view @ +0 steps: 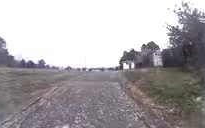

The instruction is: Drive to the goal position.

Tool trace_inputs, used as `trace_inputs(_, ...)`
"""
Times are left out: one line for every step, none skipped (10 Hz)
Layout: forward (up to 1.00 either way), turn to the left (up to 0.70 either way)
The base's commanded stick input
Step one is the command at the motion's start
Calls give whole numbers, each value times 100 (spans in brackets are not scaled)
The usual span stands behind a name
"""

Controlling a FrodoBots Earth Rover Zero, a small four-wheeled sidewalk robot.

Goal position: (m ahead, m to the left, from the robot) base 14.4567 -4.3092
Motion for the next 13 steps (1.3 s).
trace_inputs(60, 0)
trace_inputs(60, 0)
trace_inputs(60, 0)
trace_inputs(60, 0)
trace_inputs(60, 0)
trace_inputs(60, 0)
trace_inputs(60, 0)
trace_inputs(60, 0)
trace_inputs(60, 0)
trace_inputs(60, 0)
trace_inputs(60, 0)
trace_inputs(60, 0)
trace_inputs(60, 0)
